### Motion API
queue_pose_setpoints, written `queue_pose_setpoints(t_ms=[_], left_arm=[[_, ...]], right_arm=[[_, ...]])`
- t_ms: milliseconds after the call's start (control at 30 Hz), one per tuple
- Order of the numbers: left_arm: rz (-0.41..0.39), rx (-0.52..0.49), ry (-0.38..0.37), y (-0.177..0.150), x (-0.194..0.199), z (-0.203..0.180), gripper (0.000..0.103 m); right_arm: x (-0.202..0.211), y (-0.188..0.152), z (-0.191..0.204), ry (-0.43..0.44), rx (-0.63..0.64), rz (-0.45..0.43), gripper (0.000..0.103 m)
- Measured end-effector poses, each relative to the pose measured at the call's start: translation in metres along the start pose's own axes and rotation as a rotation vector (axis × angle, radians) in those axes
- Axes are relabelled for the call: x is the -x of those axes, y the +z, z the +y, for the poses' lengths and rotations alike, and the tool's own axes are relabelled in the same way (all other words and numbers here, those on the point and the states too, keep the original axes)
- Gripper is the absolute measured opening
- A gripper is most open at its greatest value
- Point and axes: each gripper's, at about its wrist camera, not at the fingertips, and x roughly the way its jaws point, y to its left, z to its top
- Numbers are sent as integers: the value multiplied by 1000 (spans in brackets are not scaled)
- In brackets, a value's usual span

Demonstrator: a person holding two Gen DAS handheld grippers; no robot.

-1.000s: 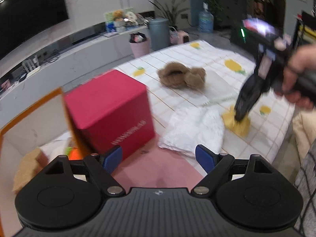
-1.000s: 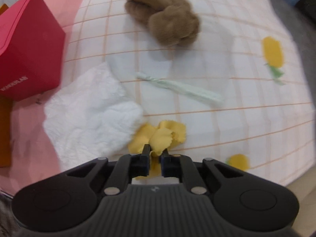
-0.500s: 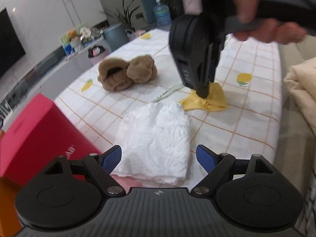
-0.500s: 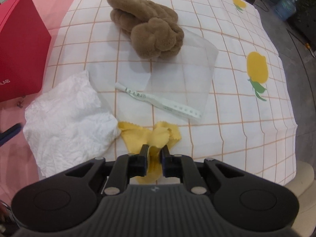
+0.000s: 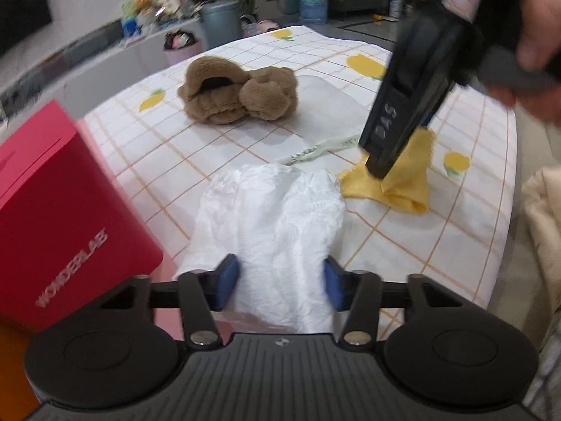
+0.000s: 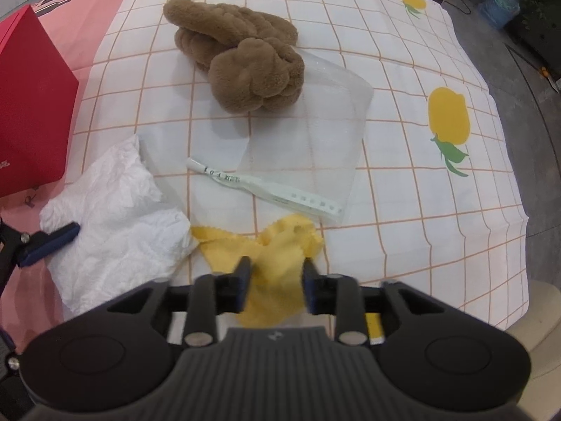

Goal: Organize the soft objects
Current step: 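Grasp the white tissue with the left gripper while the right grasps the yellow cloth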

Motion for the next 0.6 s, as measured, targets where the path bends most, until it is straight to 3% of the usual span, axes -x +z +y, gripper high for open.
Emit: queue_pose_setpoints(t_ms=[67,100,167,333,467,600], left_arm=[[30,58,-7,2,6,7,31],[50,87,-11,4,8,10,29],[95,162,-37,5,15,19,27],[219,404,-217,3,27,51,27],[271,508,-226,-1,24,68,27],[303,511,-223,-3,18,69,26]], right_arm=[[-2,2,0,20,-9,10,69],[-3,2,1,26,-13,17,72],[-5,3,1,30,-20,25,73],[-18,6,0,20,-44,62,77],[-22,8,5,4,-23,68,77],[-20,9,12,4,13,56,77]])
